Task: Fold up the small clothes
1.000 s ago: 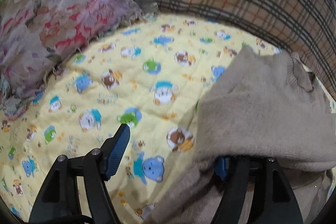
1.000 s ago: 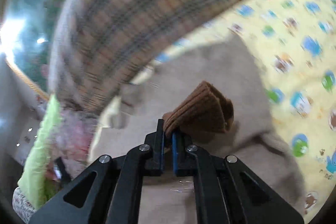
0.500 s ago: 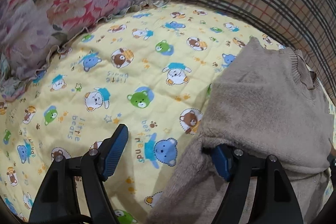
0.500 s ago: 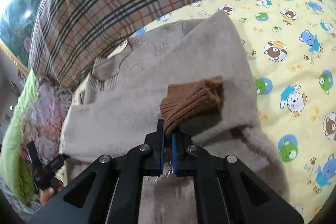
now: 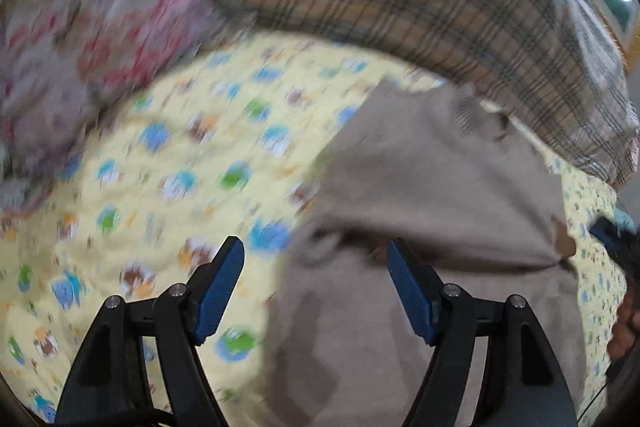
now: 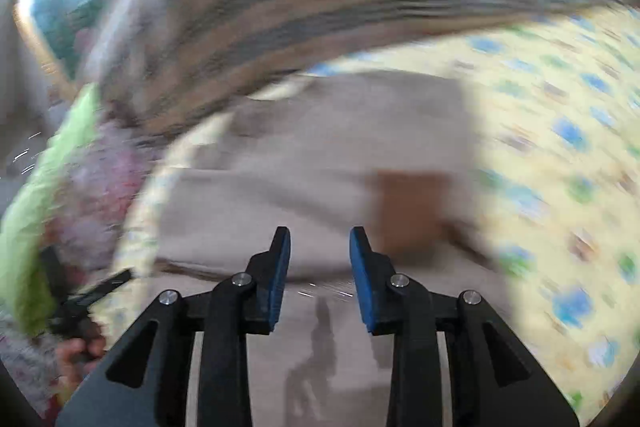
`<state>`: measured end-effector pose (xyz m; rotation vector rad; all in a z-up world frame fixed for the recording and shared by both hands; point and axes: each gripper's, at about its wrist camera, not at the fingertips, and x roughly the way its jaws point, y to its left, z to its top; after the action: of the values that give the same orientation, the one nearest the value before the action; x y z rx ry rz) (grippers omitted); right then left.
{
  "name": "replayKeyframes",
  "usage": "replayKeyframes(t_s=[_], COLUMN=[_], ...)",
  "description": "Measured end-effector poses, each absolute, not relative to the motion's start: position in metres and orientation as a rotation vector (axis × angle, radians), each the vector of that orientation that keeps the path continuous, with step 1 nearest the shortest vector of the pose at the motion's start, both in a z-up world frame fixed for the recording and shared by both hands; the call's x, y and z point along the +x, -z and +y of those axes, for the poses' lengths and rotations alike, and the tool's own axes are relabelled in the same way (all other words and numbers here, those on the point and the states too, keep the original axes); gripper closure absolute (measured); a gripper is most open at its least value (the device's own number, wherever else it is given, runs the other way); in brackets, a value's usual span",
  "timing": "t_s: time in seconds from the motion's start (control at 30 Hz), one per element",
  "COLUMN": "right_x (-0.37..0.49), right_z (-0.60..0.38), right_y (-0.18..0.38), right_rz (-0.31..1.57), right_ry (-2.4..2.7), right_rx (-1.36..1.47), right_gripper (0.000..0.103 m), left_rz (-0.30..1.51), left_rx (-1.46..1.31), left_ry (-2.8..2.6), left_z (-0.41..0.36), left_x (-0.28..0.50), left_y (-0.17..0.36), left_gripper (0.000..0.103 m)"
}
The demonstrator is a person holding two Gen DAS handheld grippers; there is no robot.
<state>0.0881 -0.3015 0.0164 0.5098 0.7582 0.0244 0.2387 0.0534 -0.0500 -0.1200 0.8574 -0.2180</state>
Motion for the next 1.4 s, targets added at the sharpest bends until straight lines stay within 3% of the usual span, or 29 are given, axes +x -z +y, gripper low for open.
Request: replayKeyframes(t_s=[0.13,0.33,0.5,0.6,0.83,1.03,1.17,1.27,1.4], right_x=[0.185,0.317,0.364,0.367,0.395,0.418,0.384,0.329,0.253], right_z=[-0.244,-0.162,-0.134,-0.122,-0.106,-0.078,-0.113,-0.147,-0.191], right_y=[-0.048,-0.024,0.026,0.038,0.009,0.049,-0.007,-0.045,-0.048], right_rz=[0.795,0.968,1.155,1.196,0.981,1.018,0.851,0.775,0.776], right_ry=[-0.294,-0.413,-0.386,-0.497,-0.515,-0.423,-0.39,-0.415,-0.368], right_rx=[0.528,0.324,0.214,0.2,0.256,0.227,0.324,0.34,0.372], right_gripper=[0.054,0.053,0.054,0.094,0.098,0.094,0.089,0.076,0.072], left_rz=[0.874,0.962,0.967,0.946,0.929,0.917,0.907,0.885,0.826], left_rx=[-0.162,-0.219,-0.215,-0.194,-0.197,-0.193,-0.24,-0.296,-0.233], left_ry=[0.154,0.19,0.201,0.199,0.188,0.181,0.196,0.231,0.284], left_z=[0.041,0.033,0.032,0.029,0.027,0.026,0.035,0.048,0.04], left_x=[0.268,0.289,0.294,0.293,0.293,0.297,0.286,0.279,0.282], left_y=[0.058,0.098,0.125,0.128,0.129,0.13,0.121,0.101,0.065], left_gripper=[0.026,0.026,0.021,0.02,0.019,0.018,0.021,0.022,0.022])
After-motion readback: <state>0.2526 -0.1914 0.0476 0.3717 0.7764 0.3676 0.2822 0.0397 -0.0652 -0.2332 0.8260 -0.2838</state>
